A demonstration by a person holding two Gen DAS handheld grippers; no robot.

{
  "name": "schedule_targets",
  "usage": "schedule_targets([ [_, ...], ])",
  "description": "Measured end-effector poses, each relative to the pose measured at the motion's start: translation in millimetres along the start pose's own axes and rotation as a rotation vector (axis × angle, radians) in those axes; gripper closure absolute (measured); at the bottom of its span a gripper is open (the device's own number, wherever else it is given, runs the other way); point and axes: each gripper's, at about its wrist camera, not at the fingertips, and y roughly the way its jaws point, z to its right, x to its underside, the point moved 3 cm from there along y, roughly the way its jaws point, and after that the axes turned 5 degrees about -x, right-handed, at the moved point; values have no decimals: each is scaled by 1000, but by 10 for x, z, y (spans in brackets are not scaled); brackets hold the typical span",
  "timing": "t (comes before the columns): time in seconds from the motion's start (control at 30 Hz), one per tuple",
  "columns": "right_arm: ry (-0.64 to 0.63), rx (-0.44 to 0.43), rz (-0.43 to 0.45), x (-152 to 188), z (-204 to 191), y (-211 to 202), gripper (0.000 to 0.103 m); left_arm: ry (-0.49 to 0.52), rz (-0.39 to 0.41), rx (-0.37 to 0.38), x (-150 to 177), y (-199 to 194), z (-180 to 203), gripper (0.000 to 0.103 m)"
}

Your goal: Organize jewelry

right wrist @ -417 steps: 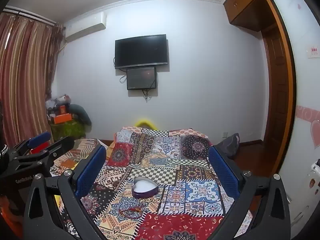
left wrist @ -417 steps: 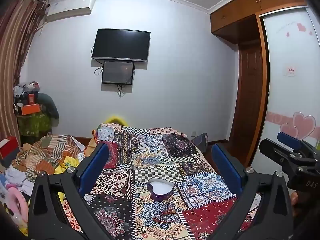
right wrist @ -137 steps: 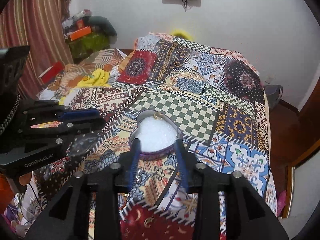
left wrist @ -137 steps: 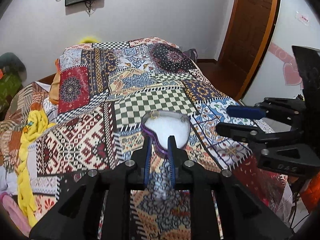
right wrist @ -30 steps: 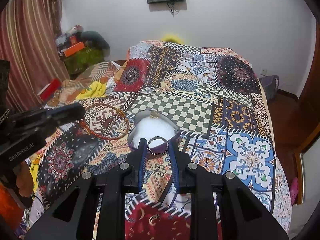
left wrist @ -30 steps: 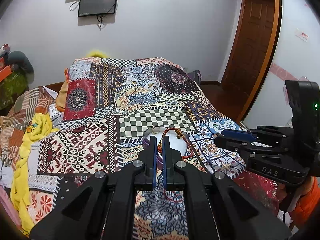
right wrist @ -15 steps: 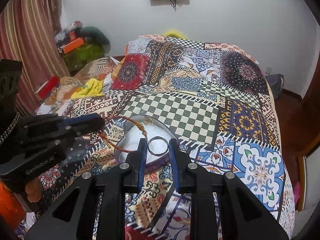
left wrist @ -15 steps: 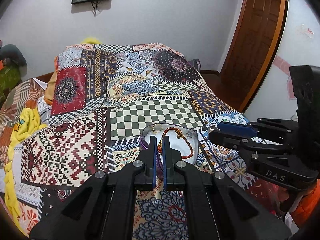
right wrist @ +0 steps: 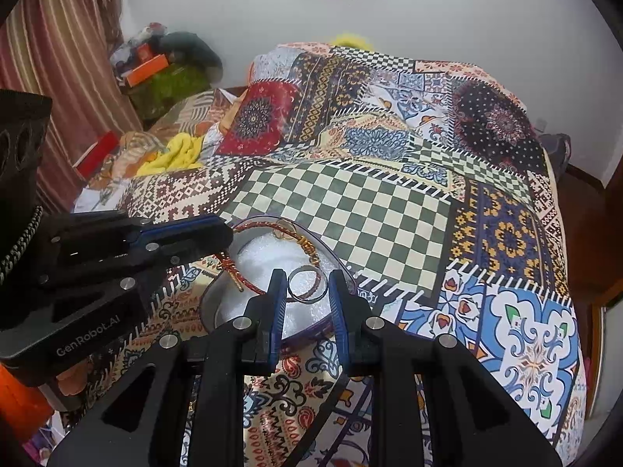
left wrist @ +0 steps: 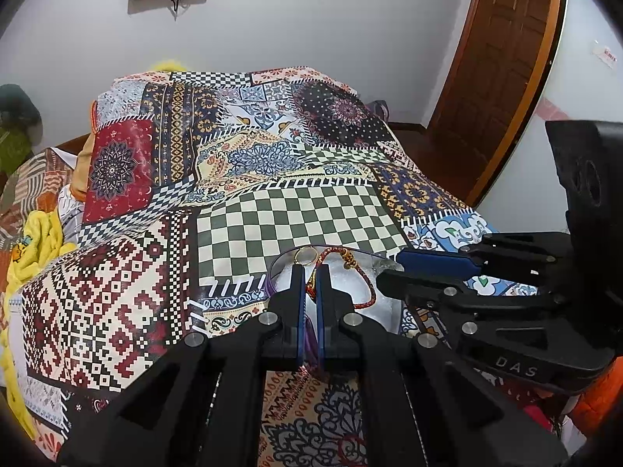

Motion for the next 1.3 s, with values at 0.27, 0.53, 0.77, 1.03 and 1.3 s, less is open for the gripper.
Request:
schedule_targets([
  [0.27, 8, -11, -41, 10, 49, 118, 83, 26, -1, -12, 29, 21, 53, 100],
  [0.53, -8, -2, -54, 10, 28, 150, 83, 26, -4, -22, 32, 21, 60, 100],
  [0.77, -58, 15, -75, 9, -68, 167, 83, 3, -5, -28, 28, -48, -14, 100],
  [1.03, -98, 60, -61, 0, -197, 67, 82, -23, -5, -59, 57, -183, -96, 95],
  [1.3, -92, 77, -30, 9, -283, -173, 82, -15, 17, -70, 95, -454, -71, 78],
])
